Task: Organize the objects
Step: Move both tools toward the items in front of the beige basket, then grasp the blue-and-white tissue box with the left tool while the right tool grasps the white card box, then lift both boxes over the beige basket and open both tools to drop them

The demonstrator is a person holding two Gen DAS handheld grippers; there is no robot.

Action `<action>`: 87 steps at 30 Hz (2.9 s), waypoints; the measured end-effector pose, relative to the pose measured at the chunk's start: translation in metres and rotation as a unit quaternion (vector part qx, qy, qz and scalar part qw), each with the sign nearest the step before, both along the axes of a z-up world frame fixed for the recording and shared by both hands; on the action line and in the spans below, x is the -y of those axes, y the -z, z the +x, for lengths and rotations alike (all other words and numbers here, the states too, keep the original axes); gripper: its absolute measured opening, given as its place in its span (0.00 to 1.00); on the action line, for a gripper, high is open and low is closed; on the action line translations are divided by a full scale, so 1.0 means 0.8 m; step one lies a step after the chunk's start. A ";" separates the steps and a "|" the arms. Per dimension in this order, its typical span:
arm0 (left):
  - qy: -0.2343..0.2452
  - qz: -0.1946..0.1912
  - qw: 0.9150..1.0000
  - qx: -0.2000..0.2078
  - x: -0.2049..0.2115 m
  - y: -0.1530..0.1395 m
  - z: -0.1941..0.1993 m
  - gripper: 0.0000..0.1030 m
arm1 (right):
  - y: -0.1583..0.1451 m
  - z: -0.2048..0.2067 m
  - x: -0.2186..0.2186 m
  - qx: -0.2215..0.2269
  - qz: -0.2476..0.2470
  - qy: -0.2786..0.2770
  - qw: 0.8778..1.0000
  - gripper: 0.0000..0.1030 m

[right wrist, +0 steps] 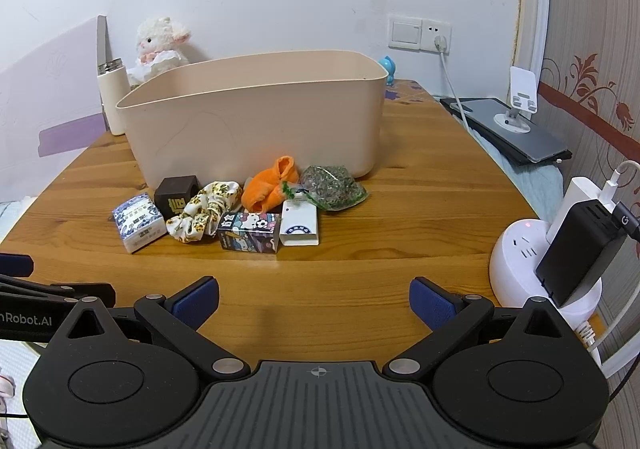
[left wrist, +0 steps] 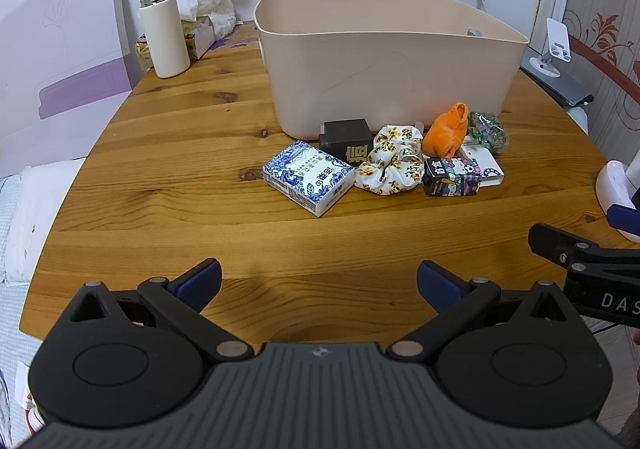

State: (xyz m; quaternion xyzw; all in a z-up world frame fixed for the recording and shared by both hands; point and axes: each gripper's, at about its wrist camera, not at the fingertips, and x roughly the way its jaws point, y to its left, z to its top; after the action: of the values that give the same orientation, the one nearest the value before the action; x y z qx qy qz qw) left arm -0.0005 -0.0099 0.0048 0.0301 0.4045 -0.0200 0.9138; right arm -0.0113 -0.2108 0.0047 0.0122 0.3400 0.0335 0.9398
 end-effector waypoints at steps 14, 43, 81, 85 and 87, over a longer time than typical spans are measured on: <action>0.001 -0.002 1.000 -0.009 -0.006 0.006 0.023 1.00 | 0.002 0.018 0.000 -0.002 -0.005 -0.001 1.000 0.98; 0.024 -0.027 0.999 -0.029 -0.035 0.046 0.121 1.00 | 0.041 0.097 0.005 -0.028 -0.036 0.007 0.999 0.87; 0.093 -0.047 0.992 0.068 -0.054 -0.024 0.095 0.65 | -0.008 0.079 -0.012 0.045 -0.026 -0.040 0.998 0.27; 0.089 -0.054 0.989 0.104 -0.050 -0.061 0.092 0.64 | -0.035 0.078 -0.006 0.074 -0.020 -0.040 0.996 0.27; 0.088 -0.051 0.987 0.125 -0.044 -0.079 0.091 0.65 | -0.047 0.082 -0.003 0.089 -0.023 -0.040 0.995 0.27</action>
State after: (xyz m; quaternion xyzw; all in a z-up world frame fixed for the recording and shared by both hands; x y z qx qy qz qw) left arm 0.0726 0.0255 0.0679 0.0211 0.2813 -0.1174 0.9522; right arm 0.0542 -0.2085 0.0423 -0.0257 0.2554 0.0641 0.9644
